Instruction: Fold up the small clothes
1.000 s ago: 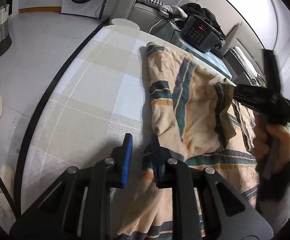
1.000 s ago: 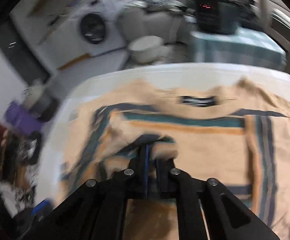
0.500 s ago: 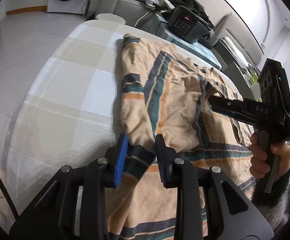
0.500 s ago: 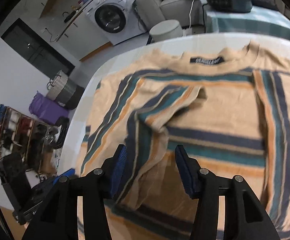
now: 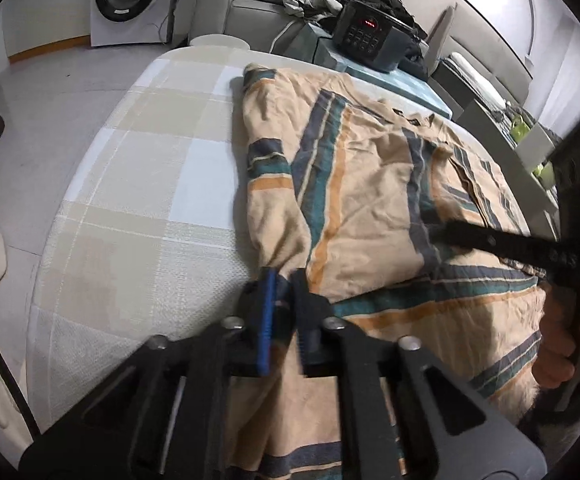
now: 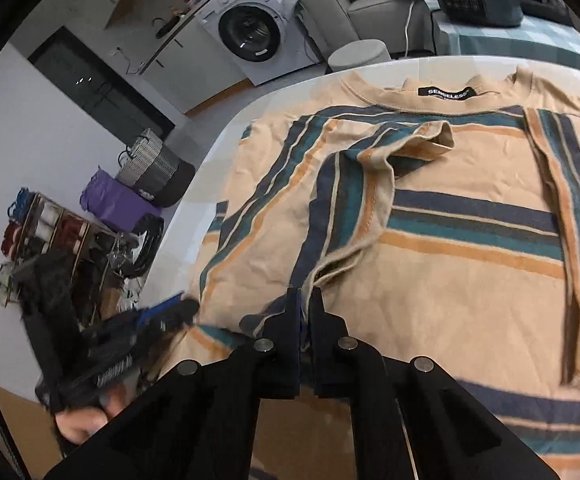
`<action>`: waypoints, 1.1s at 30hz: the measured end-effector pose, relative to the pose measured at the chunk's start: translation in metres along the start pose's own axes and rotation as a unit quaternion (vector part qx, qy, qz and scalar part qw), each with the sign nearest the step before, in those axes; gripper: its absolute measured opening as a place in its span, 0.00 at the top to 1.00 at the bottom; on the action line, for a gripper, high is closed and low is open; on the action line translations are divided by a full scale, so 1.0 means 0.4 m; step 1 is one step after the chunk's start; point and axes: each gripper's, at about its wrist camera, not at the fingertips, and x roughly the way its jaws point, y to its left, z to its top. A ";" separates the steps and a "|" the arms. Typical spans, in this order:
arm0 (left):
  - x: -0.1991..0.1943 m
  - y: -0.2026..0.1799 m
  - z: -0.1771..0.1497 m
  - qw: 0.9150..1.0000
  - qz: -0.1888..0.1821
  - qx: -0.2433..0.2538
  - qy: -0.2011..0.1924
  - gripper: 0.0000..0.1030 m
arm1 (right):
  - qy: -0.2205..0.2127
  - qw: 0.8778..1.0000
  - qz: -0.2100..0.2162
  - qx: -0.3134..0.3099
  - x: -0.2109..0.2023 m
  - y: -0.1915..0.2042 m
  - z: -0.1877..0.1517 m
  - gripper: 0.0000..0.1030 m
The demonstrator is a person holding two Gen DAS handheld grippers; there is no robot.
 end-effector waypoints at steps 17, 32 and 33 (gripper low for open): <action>-0.013 0.020 0.050 0.999 0.019 -0.031 -0.005 0.79 | -0.012 0.999 0.000 0.050 -0.006 -0.076 0.022 0.74; 0.022 0.041 0.051 1.000 0.008 -0.029 -0.004 0.96 | -0.089 0.992 -0.026 0.090 0.051 -0.142 0.223 0.95; 0.020 0.041 0.050 1.000 0.012 -0.027 -0.004 0.96 | -0.096 0.992 -0.033 0.076 0.051 -0.133 0.233 0.95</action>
